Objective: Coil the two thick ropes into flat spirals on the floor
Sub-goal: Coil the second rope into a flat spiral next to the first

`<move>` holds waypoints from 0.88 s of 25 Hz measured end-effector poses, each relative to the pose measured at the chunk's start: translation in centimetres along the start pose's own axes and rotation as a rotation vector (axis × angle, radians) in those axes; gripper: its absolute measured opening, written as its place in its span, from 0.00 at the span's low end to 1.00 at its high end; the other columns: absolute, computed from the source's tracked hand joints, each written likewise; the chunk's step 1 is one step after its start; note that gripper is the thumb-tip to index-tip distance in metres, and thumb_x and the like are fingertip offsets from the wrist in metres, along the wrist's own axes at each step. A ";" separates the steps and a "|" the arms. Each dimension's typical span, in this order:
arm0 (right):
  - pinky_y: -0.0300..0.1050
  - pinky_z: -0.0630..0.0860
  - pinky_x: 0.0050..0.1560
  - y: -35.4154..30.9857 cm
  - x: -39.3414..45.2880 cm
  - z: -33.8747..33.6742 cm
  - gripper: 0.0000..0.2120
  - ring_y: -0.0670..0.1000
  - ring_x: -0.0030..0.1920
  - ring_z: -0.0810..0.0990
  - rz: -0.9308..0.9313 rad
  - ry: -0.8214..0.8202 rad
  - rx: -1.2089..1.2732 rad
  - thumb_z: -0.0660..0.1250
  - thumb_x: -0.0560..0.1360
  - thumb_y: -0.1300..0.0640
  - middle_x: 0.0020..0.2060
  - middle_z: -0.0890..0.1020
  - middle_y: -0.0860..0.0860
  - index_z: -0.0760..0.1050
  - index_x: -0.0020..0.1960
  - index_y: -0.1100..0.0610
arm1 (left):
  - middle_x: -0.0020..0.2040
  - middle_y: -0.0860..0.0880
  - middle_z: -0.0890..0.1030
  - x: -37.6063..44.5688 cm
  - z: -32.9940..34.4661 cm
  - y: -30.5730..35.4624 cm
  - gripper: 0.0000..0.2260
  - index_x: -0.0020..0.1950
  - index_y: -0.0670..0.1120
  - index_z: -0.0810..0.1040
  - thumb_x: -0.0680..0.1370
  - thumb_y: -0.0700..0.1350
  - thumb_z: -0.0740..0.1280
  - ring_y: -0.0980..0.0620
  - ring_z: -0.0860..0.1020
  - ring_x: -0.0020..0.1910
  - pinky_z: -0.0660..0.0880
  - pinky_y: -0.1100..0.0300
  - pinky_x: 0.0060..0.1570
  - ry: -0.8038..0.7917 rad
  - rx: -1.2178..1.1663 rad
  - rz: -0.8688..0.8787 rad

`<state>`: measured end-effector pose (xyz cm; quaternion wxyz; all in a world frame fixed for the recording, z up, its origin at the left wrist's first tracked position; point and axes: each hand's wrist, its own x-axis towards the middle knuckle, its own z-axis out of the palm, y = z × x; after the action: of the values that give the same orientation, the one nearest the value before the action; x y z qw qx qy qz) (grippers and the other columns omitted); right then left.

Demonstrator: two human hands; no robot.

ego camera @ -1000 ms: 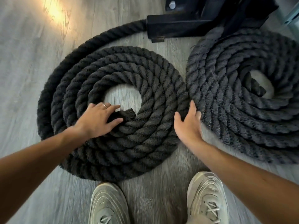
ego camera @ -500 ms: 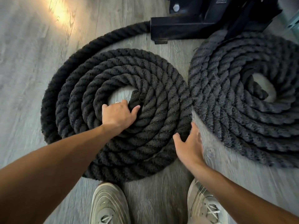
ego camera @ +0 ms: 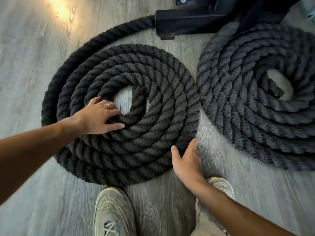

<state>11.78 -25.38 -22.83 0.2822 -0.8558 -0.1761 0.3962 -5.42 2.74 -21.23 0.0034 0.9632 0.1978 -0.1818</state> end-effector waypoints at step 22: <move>0.47 0.64 0.69 -3.9 6.8 -4.4 0.34 0.59 0.77 0.60 -0.127 0.082 -0.233 0.54 0.84 0.49 0.80 0.54 0.58 0.40 0.82 0.59 | 0.69 0.46 0.74 6.5 -3.5 9.7 0.33 0.72 0.43 0.68 0.82 0.65 0.42 0.45 0.66 0.71 0.59 0.35 0.69 -0.128 -0.109 -0.590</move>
<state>19.13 -20.24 -22.07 0.2125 -0.8853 -0.2629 0.3193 5.09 -3.47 -20.88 0.0148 0.8491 0.4779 -0.2245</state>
